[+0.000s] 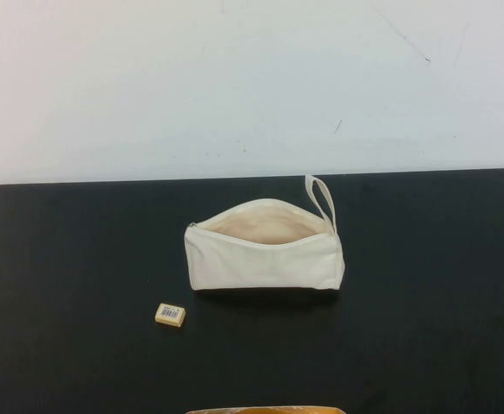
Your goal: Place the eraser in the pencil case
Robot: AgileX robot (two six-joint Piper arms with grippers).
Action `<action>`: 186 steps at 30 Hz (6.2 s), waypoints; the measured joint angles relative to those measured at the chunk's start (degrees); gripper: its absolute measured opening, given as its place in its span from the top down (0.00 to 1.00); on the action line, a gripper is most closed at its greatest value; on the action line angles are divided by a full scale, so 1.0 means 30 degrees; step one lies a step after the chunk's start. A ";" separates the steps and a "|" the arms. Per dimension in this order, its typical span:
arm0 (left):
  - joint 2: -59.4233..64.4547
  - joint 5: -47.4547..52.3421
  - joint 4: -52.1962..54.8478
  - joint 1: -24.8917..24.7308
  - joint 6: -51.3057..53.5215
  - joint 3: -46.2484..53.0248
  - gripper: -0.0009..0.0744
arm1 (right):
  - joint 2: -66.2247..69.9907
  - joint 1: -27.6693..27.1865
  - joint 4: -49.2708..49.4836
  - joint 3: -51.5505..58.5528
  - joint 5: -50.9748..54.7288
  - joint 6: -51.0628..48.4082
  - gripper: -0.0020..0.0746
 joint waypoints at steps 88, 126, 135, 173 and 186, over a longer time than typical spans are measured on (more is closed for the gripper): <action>3.0566 0.6188 -0.6695 -0.4014 0.7146 -1.9891 0.99 | 0.0000 0.0000 0.0000 0.0000 0.0000 0.0000 0.98; 3.7694 0.5566 -0.2602 -0.5142 0.5242 -2.4093 0.43 | 0.0000 0.0000 0.0000 0.0000 0.0000 0.0000 0.98; 3.7766 0.5532 -0.2676 -0.5142 0.5274 -2.4206 0.59 | 0.0000 0.0000 0.0000 0.0000 0.0000 0.0000 0.98; 3.8894 1.0754 -1.2264 -0.5173 1.1746 -3.4701 0.59 | 0.0000 0.0000 0.0009 0.0000 0.0000 -0.0199 0.98; 3.9145 1.2417 -0.9686 -0.5173 0.9600 -3.6409 0.60 | 0.0000 0.0000 0.0009 0.0000 0.0000 -0.0199 0.98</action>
